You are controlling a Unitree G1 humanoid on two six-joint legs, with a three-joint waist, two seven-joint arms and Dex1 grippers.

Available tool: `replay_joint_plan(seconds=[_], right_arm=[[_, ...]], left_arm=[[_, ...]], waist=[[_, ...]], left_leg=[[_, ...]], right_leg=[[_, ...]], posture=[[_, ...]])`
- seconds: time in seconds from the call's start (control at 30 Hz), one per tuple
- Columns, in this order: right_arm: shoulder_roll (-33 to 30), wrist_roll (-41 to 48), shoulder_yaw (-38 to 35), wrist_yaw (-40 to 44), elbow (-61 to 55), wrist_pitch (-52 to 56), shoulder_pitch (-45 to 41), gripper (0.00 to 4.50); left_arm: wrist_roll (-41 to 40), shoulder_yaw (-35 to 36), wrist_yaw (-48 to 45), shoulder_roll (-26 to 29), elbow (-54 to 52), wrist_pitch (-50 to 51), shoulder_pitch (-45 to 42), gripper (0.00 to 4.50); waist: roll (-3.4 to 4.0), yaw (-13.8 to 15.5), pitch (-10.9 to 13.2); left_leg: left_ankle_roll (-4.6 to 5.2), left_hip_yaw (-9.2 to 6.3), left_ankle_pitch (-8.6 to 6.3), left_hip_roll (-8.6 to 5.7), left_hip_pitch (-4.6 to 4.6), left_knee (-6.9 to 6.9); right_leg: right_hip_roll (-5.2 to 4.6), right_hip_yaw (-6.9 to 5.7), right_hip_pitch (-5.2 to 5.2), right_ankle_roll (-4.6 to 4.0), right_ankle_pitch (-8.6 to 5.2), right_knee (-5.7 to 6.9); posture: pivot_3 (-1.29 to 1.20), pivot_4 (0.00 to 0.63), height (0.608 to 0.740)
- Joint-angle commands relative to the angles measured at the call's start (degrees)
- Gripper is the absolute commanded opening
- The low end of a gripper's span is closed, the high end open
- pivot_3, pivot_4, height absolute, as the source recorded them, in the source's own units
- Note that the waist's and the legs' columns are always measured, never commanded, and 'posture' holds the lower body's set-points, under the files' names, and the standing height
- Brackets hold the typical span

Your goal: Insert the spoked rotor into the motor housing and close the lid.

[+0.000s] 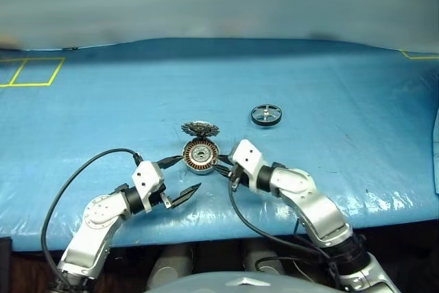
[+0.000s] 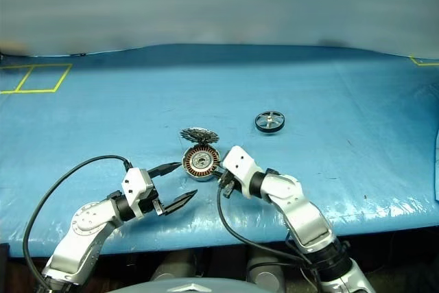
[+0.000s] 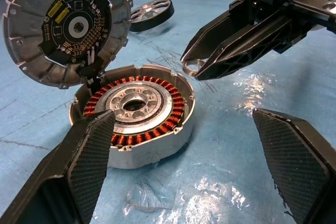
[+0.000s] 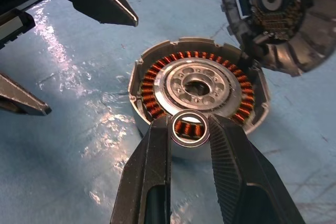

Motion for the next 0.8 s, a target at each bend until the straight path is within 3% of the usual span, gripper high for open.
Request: replay_joint_plan(seconds=[0.03,0.8], right_arm=[[2.53,-1.03,0.66,-1.58,2.86,-1.90,-2.59,0.74],[7.01,-3.27,1.79,-0.77,13.65,-6.65,-9.05,0.74]], left_arm=[[0.77,1.14,0.40,-0.32,0.11,-1.98,-0.02,4.46],[1.64,1.27,1.53,-1.77,1.73,-3.43,0.32,4.46]], waist=[[0.00,0.00,0.00],[0.02,-0.12,0.00]], left_leg=[[0.00,0.00,0.00,0.00,0.00,0.00],[-0.05,-0.11,-0.03,0.02,0.00,-0.05]], right_leg=[[0.00,-0.02,-0.01,0.00,0.00,0.00],[0.09,-0.10,-0.06,0.11,0.08,0.01]], posture=[[0.00,0.150,0.740],[0.00,0.150,0.740]])
